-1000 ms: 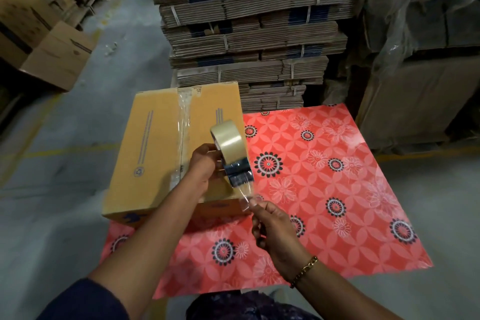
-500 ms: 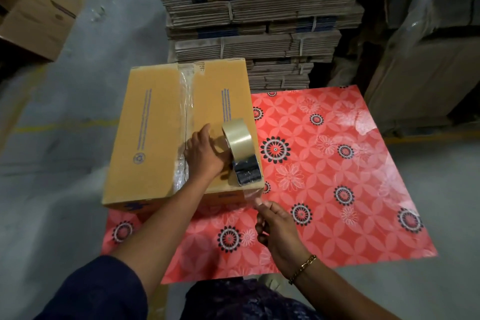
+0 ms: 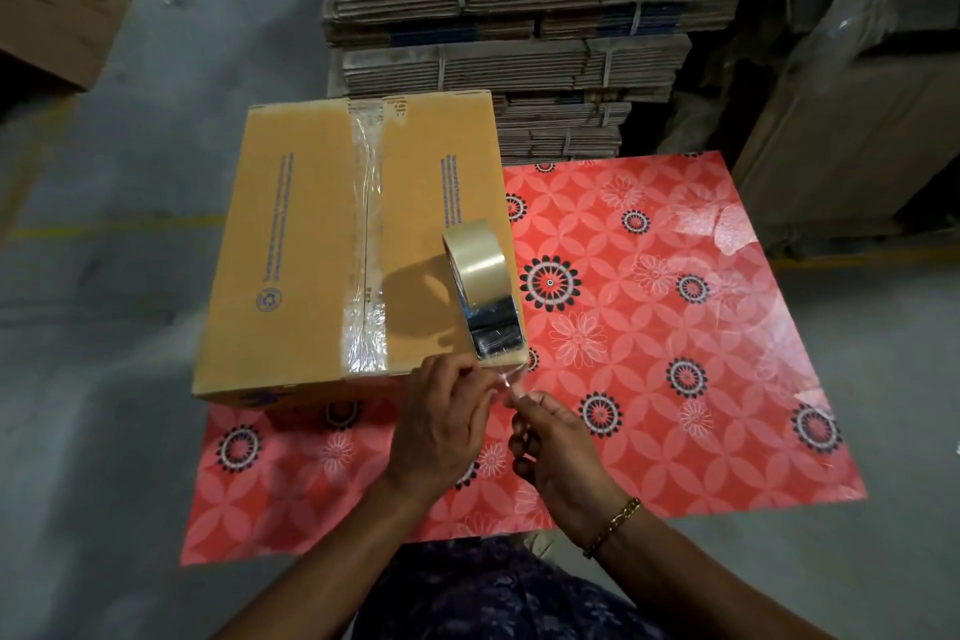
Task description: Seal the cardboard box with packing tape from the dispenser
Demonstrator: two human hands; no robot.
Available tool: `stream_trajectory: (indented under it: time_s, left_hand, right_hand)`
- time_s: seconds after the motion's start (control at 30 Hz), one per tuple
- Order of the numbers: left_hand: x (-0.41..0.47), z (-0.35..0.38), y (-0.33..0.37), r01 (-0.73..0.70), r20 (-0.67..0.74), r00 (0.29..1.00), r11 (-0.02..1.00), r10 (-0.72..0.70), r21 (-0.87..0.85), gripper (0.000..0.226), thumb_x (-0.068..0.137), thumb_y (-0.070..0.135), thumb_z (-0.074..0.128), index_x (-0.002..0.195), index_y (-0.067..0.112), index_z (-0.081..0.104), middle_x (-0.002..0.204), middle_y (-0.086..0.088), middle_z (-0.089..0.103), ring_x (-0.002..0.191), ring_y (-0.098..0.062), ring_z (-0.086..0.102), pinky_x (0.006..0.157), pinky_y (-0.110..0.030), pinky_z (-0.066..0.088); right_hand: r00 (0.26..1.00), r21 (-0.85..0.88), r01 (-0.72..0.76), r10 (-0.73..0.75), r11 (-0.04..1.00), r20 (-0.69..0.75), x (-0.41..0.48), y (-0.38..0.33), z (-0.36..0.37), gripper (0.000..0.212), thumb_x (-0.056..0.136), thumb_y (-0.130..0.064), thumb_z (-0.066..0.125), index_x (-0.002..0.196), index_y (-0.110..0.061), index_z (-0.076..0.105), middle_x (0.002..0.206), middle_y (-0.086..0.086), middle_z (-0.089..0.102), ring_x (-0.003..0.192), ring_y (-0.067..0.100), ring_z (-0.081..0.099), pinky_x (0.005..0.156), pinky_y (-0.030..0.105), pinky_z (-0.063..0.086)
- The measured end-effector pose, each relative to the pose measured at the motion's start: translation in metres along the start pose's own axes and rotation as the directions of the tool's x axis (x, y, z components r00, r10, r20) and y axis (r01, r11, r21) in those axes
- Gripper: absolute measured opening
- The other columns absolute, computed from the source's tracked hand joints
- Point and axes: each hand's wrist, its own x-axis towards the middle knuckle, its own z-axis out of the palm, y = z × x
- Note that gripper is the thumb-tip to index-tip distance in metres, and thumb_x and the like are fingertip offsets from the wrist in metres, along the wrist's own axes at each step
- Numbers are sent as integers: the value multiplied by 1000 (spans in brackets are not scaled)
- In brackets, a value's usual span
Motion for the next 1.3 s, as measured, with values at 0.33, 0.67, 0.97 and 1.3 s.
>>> stream_trajectory:
  time_s: [0.33,0.67,0.97,1.3]
  left_hand:
    - [6,-2,2,215,61,976,951,-207,-222,5,91,20,68,91,16,69,92,5,58,85,-12,58,68,-37,52]
    - [9,-10,11,240,109,970,916,-216,-321,6,91,23,67,90,17,68,95,9,57,85,-1,59,68,-8,45]
    - [6,-15,10,323,149,947,845,-286,-427,10,89,27,73,91,17,71,94,10,60,86,-7,63,71,-14,49]
    - [14,-13,12,551,313,834,648,-456,-525,7,87,23,77,84,24,70,86,7,72,79,-6,67,70,-25,54]
  right_hand:
    - [984,-125,55,-32,991,174,-9,-9,-20,32,91,-49,66,103,-19,65,78,1,61,62,14,54,55,26,40]
    - [624,-728,674,-624,125,470,28,-33,-39,20,90,-15,72,106,-22,61,101,-8,57,71,8,60,61,33,52]
    - [649,-697,694,-578,182,495,34,-41,-49,19,90,-20,73,108,-20,66,101,-6,60,76,12,61,64,22,47]
    - [813,-678,576,-407,456,417,39,-55,-48,1,92,-18,71,92,-17,71,95,2,72,77,14,66,66,23,51]
